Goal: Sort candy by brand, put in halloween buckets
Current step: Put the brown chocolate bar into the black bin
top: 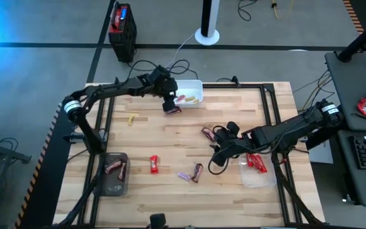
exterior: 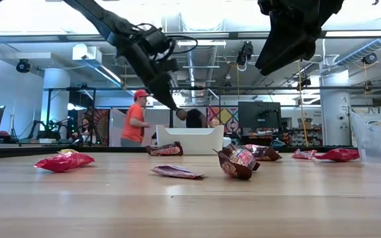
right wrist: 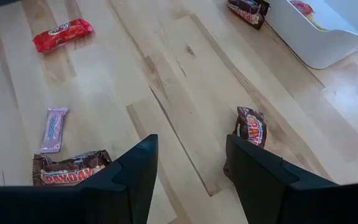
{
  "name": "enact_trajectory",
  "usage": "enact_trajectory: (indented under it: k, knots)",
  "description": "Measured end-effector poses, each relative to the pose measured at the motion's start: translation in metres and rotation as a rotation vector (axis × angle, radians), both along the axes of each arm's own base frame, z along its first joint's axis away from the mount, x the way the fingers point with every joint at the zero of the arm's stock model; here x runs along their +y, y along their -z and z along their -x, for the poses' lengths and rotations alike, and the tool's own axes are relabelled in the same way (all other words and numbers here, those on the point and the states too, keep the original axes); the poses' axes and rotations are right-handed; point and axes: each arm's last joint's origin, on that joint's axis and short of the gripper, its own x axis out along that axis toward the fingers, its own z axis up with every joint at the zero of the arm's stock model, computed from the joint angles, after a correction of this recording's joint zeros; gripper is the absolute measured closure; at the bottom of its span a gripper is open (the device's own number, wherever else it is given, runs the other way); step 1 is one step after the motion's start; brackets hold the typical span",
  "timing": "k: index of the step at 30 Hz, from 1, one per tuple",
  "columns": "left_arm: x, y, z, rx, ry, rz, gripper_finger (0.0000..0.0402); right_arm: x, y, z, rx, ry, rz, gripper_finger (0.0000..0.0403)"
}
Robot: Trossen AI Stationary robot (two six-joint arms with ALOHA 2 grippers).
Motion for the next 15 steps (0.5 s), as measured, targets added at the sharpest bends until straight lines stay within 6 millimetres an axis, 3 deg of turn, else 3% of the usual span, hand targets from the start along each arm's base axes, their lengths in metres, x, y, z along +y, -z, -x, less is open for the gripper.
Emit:
enact_trajectory:
  k: [4,15]
  knots:
    - [-0.029,-0.011,0.011,-0.015,0.037,0.052,0.0262,0.0,0.0,0.0,-0.007,0.008,0.002,0.022]
    - [-0.143,-0.02,0.063,-0.185,0.145,0.176,0.0276,-0.011,0.002,-0.012,-0.076,0.099,-0.039,0.022]
